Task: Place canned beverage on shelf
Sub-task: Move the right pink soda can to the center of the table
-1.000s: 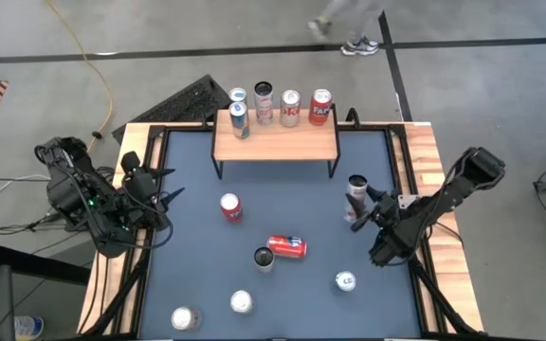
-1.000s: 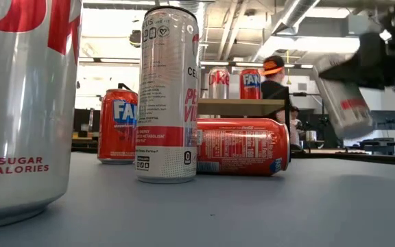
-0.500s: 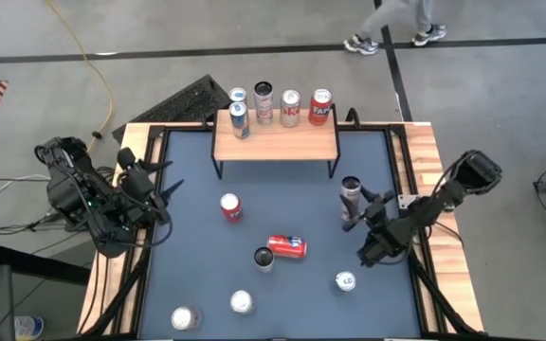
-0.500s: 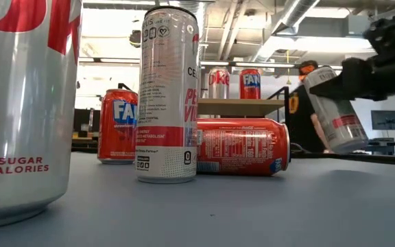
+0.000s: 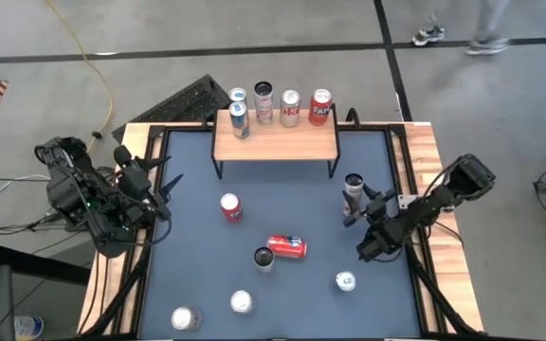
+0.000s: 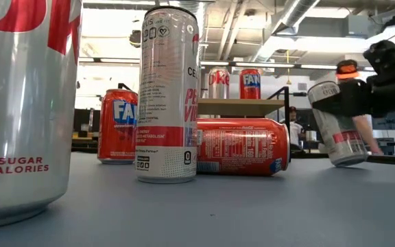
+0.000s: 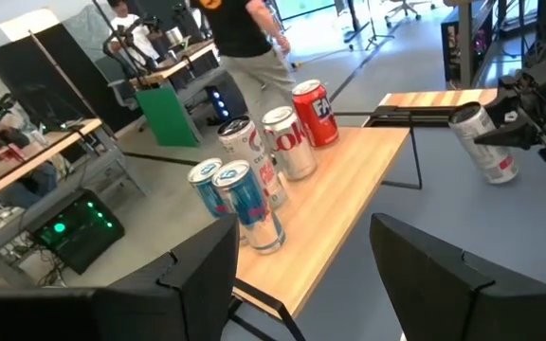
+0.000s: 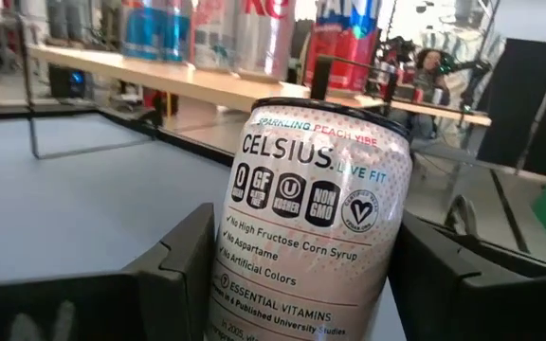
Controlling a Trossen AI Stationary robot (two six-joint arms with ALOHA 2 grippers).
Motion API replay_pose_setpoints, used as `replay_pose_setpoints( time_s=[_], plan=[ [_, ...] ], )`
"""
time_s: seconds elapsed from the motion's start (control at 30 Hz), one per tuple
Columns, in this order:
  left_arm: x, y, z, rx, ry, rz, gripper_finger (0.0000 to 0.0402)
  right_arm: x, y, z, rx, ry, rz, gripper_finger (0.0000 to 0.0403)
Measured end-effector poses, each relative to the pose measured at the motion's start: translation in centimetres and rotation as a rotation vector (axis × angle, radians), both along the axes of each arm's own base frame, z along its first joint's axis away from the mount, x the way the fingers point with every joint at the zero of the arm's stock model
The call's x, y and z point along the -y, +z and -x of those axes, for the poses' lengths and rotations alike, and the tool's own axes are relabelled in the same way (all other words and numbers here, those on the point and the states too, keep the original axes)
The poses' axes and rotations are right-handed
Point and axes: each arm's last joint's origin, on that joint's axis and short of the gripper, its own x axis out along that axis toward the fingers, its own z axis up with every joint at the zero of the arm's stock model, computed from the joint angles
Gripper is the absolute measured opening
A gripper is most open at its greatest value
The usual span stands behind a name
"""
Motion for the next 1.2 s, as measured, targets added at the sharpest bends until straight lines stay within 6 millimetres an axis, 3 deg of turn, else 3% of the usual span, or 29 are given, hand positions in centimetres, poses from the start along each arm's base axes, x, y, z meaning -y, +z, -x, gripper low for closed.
replay_pose_setpoints(
  time_s=[0.47,0.67,0.97,1.2],
  plan=[
    [0.0,0.0,0.0,0.019,0.006,0.031,0.0229,-1.0,-0.6,-0.7,0.044,0.029,-0.038,0.0269],
    [0.0,-0.1,0.0,0.012,0.0,0.054,0.0229,-1.7,-0.3,-1.3,0.016,0.031,-0.085,0.0271],
    [0.1,-0.1,-0.1,0.049,0.009,0.13,0.0229,-3.3,-0.2,-0.5,0.011,0.137,-0.067,0.0271],
    [1.6,-0.7,-1.5,-0.021,-0.017,0.078,0.023,-3.6,-0.3,-0.3,-0.012,0.151,-0.096,0.0272]
  ],
)
